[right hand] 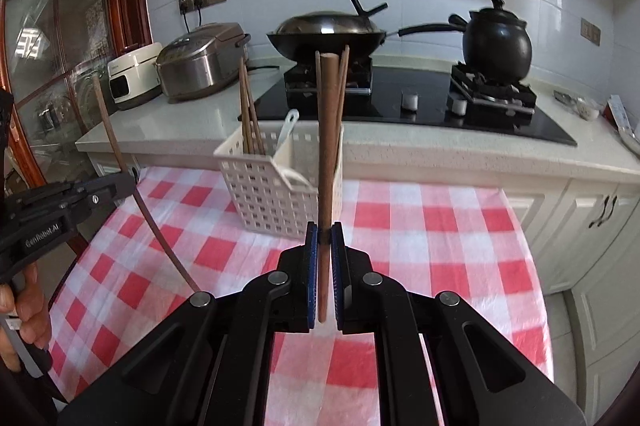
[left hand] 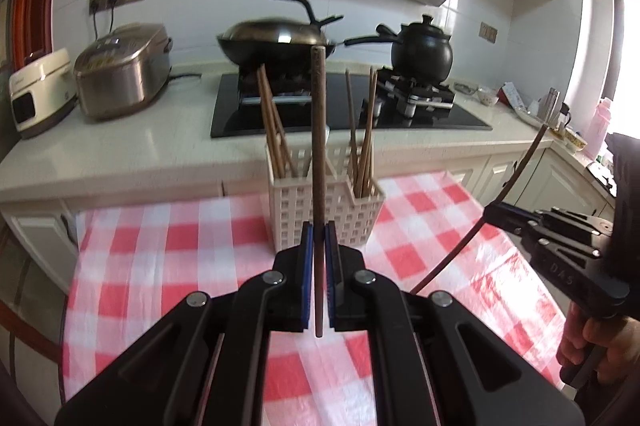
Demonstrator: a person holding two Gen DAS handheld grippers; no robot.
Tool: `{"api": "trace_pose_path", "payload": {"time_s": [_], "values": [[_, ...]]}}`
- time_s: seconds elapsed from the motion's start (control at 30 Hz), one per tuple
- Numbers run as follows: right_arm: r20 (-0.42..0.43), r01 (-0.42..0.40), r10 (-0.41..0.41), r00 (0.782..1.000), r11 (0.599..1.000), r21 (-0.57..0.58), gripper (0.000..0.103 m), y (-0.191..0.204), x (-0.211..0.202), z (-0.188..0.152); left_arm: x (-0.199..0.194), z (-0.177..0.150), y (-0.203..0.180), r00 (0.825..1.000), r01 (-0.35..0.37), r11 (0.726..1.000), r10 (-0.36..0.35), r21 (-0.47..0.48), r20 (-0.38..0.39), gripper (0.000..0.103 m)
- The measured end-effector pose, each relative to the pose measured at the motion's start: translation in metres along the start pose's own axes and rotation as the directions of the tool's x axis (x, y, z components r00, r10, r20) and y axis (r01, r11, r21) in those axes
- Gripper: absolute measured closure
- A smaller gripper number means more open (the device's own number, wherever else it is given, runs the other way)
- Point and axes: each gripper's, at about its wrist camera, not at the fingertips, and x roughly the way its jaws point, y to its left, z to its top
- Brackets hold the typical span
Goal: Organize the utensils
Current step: 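Lower both held chopsticks into the white caddy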
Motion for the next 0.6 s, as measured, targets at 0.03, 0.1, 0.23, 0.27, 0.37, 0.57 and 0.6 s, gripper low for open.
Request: {"api": "trace_pose_path", "payload": {"time_s": [0.03,0.1,0.23,0.27,0.37,0.57,0.6], "values": [[0.003,-0.001,0.001,1.0,1.0,-0.006,0.094,0.0,0.001,0.007,-0.001,0.009,0.001,1.0,0.0,1.0,0.0,0.006,0.009,0.097],[0.005,-0.012,0.012,1.0,1.0,-0.008,0.094,-0.002,0.005,0.021,-0.001,0.029,0.003,1.0,0.007,1.0,-0.007,0.013,0.024,0.097],[0.023,-0.03,0.03,0.999,0.999,-0.014,0.095,-0.005,0.009,0.054,-0.006,0.063,0.003,0.998,-0.009,0.999,0.007,0.036,0.065,0.097],[0.032,-0.03,0.031,0.999,0.999,-0.019,0.094,-0.005,0.009,0.065,-0.008,0.071,0.004,0.997,-0.01,0.999,0.008,0.038,0.072,0.097],[0.055,-0.03,0.031,0.998,0.999,-0.028,0.095,-0.005,0.008,0.089,-0.01,0.098,0.006,0.994,-0.021,0.999,0.016,0.047,0.104,0.097],[0.073,-0.048,0.05,0.996,0.998,-0.033,0.095,0.0,0.025,0.134,0.007,0.139,0.008,0.992,-0.032,0.999,0.027,0.042,0.122,0.097],[0.076,-0.048,0.051,0.996,0.998,-0.035,0.095,0.0,0.027,0.138,0.011,0.143,0.009,0.992,-0.033,0.999,0.028,0.037,0.122,0.097]]}}
